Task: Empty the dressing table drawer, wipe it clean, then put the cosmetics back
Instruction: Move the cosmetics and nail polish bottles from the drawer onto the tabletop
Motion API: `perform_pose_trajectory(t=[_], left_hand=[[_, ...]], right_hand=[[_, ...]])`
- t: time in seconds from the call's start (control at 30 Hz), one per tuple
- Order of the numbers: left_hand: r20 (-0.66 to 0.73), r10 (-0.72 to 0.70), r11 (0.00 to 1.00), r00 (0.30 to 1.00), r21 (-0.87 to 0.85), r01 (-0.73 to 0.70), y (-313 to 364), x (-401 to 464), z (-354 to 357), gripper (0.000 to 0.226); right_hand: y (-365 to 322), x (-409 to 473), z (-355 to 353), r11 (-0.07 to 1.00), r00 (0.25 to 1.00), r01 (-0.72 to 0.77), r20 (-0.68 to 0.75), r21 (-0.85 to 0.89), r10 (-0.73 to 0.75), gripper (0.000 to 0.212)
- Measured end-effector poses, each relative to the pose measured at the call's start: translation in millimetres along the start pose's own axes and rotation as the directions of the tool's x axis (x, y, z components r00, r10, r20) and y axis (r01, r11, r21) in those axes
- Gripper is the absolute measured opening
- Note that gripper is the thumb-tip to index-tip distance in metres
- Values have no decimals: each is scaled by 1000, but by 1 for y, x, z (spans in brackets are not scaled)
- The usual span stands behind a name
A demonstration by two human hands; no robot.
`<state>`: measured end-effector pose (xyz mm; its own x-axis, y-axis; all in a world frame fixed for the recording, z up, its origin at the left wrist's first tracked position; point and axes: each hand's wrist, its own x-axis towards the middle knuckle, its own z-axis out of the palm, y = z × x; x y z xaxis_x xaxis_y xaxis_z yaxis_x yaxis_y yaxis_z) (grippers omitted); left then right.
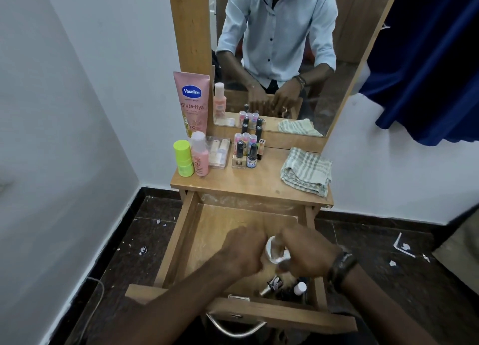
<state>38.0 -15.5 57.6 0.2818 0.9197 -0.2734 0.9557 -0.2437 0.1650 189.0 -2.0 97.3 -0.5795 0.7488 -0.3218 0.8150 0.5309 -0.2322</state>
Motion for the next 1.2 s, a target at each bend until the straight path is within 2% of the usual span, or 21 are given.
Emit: perform_pose_trajectory(t=[0.07, 0.17, 0.33, 0.4, 0.47, 0.57, 0.63, 0.7, 0.8, 0.9, 0.97, 1.03, 1.1, 1.2], left_hand=[[200, 18, 999, 980, 41, -26, 9, -2, 5, 37], [272, 31, 999, 962, 2, -33, 17, 0, 18, 42], [309, 10, 999, 951, -51, 6, 22, 1, 22, 48], [319, 6, 997, 948, -78, 21, 22, 0, 22, 44], [311, -3, 995, 950, -97, 35, 22, -1, 22, 42], [259, -20, 992, 966, -116, 51, 19, -7, 20, 42], [226, -54, 969, 973, -222, 105, 13, -12, 15, 36], [255, -75, 851, 964, -487, 195, 3, -12, 13, 25], [274, -64, 501, 960, -823, 268, -14, -11, 10, 15], [224, -84, 121, 971, -965, 233, -27, -15, 0, 6], [185, -136, -60, 973, -982, 179, -34, -15, -6, 11], [144, -191, -169, 971, -979, 112, -39, -14, -10, 14], [96, -247, -235, 964, -971, 36, -42, -13, -15, 15], [-10, -362, -239, 932, -965, -104, -41, -12, -27, 14]], right_hand=[[-9, -7, 11, 994, 995, -13, 96, -109, 24, 24], [-15, -12, 28, 983, 982, -16, 184, -185, 51, 22], [-12, -17, 35, 974, 982, 12, 187, -224, 31, 25], [-11, -18, 34, 977, 985, -1, 167, -212, 37, 20], [-9, -20, 34, 982, 989, -20, 139, -189, 47, 14], [-4, -22, 34, 990, 994, -54, 85, -132, 66, 18], [-2, -25, 34, 994, 998, -54, 33, -95, 57, 10], [1, -27, 34, 997, 998, -61, -24, -43, 60, 13], [8, -28, 31, 996, 989, -73, -126, 50, 79, 13], [11, -28, 25, 989, 977, -62, -193, 135, 87, 15], [10, -27, 22, 979, 968, -47, -233, 198, 94, 15], [9, -27, 19, 971, 953, -45, -280, 235, 112, 11], [9, -26, 14, 965, 936, -38, -328, 261, 125, 11], [8, -23, 4, 939, 907, -14, -391, 344, 157, 10]])
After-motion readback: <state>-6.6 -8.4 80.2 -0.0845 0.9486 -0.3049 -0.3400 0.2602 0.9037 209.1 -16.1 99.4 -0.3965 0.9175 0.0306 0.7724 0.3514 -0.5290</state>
